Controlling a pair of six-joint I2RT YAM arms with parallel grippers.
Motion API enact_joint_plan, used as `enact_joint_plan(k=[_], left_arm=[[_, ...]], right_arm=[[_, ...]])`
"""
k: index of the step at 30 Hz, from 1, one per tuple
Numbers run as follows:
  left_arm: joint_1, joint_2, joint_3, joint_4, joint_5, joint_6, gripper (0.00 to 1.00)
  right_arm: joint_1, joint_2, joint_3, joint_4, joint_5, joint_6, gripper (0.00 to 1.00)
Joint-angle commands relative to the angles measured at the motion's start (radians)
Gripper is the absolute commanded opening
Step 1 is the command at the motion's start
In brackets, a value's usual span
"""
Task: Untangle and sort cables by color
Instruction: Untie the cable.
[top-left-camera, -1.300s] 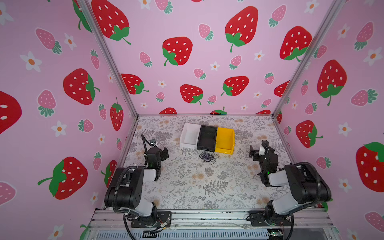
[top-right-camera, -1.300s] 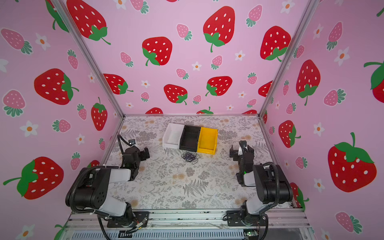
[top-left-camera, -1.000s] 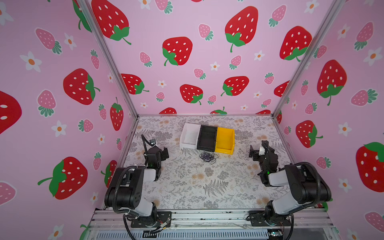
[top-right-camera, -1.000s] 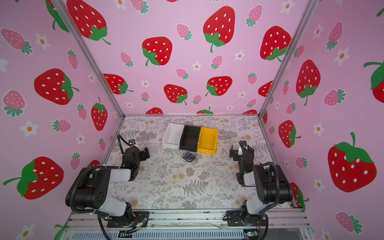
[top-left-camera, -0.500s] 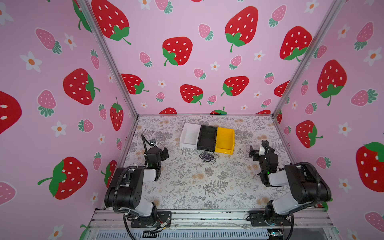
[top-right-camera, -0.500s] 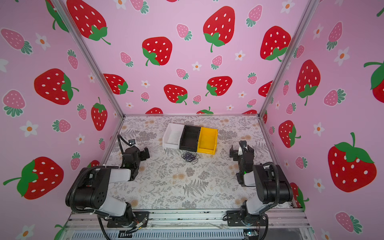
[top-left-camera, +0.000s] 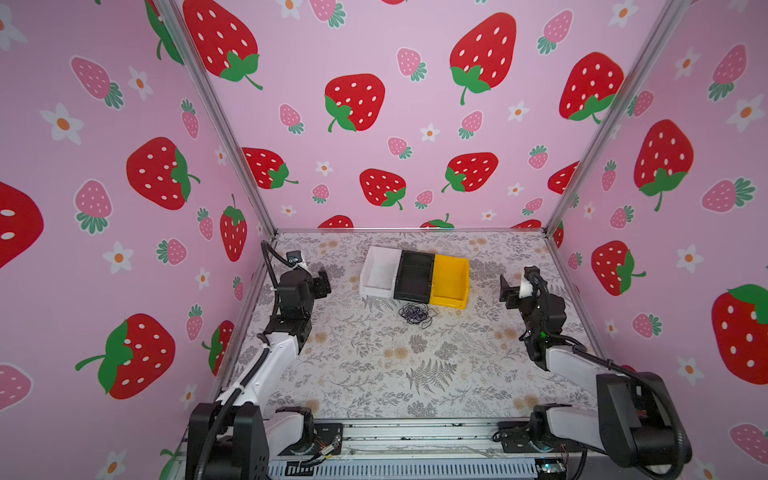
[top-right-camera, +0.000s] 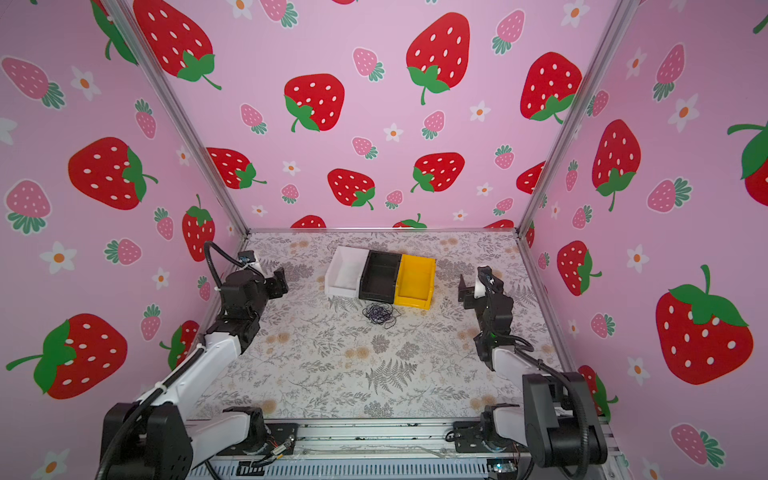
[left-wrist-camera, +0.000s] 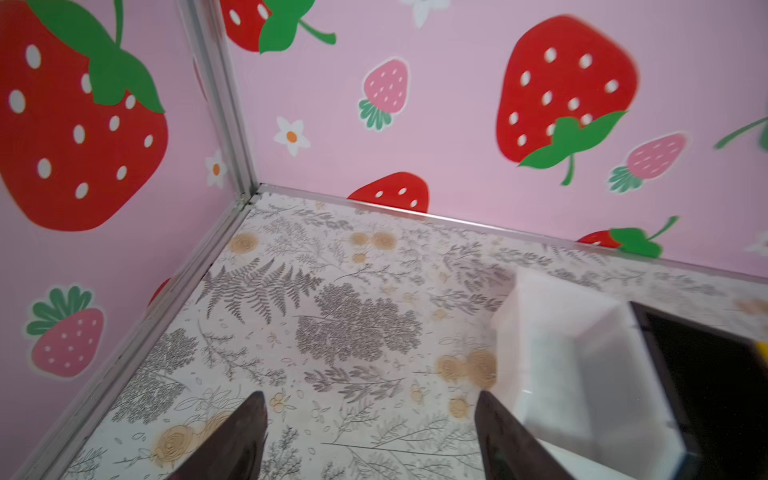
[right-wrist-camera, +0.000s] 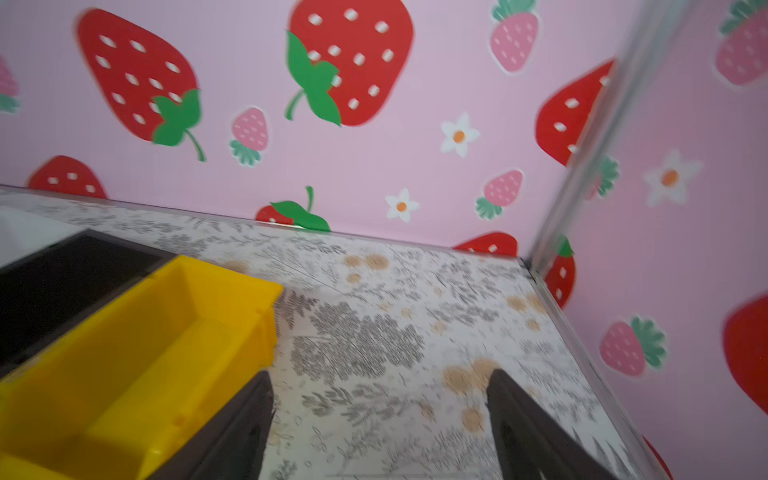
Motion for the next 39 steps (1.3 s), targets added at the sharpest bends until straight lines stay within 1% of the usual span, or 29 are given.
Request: enact_joint_plan(k=[1, 3, 5, 8, 10, 12, 13, 16, 22, 23, 26, 32, 37, 39], left_arm=[[-0.056, -0.049, 0.044, -0.287, 0.199, -0.082, 0.79], [-0.119, -0.059, 0.049, -0.315, 0.276, -0.095, 0.78], [-0.198, -0.035, 0.066, -0.342, 0.323, -0.096, 0.78], [-0.300, 0.047, 0.111, -0.377, 0.358, -0.086, 0.80], [-0.330, 0.115, 0.148, -0.399, 0.386, -0.090, 0.80], [-0.339, 0.181, 0.191, -0.429, 0.424, -0.101, 0.80], [-0.341, 0.211, 0.214, -0.445, 0.450, -0.100, 0.79], [-0.346, 0.271, 0.262, -0.472, 0.497, -0.093, 0.78], [-0.358, 0.323, 0.281, -0.466, 0.515, -0.082, 0.78], [-0.360, 0.327, 0.283, -0.467, 0.517, -0.076, 0.78], [-0.364, 0.331, 0.290, -0.475, 0.509, -0.055, 0.78], [-0.390, 0.326, 0.301, -0.487, 0.450, 0.000, 0.78], [-0.413, 0.314, 0.302, -0.487, 0.415, 0.045, 0.78], [-0.416, 0.314, 0.306, -0.488, 0.406, 0.056, 0.78]], right_arm=[[0.108, -0.019, 0.071, -0.319, -0.183, -0.068, 0.75], [0.185, -0.010, 0.100, -0.410, -0.223, -0.107, 0.71], [0.259, 0.012, 0.109, -0.457, -0.258, -0.150, 0.67], [0.313, 0.061, 0.113, -0.461, -0.287, -0.190, 0.59], [0.327, 0.097, 0.151, -0.503, -0.310, -0.222, 0.58], [0.336, 0.145, 0.203, -0.561, -0.343, -0.243, 0.57], [0.338, 0.182, 0.247, -0.619, -0.357, -0.249, 0.57], [0.341, 0.284, 0.345, -0.753, -0.386, -0.262, 0.53], [0.343, 0.383, 0.420, -0.783, -0.376, -0.234, 0.52], [0.344, 0.399, 0.437, -0.792, -0.382, -0.229, 0.50], [0.347, 0.445, 0.470, -0.798, -0.379, -0.215, 0.48], [0.350, 0.552, 0.579, -0.878, -0.407, -0.219, 0.43], [0.350, 0.598, 0.619, -0.930, -0.422, -0.225, 0.39], [0.352, 0.606, 0.624, -0.945, -0.431, -0.230, 0.36]])
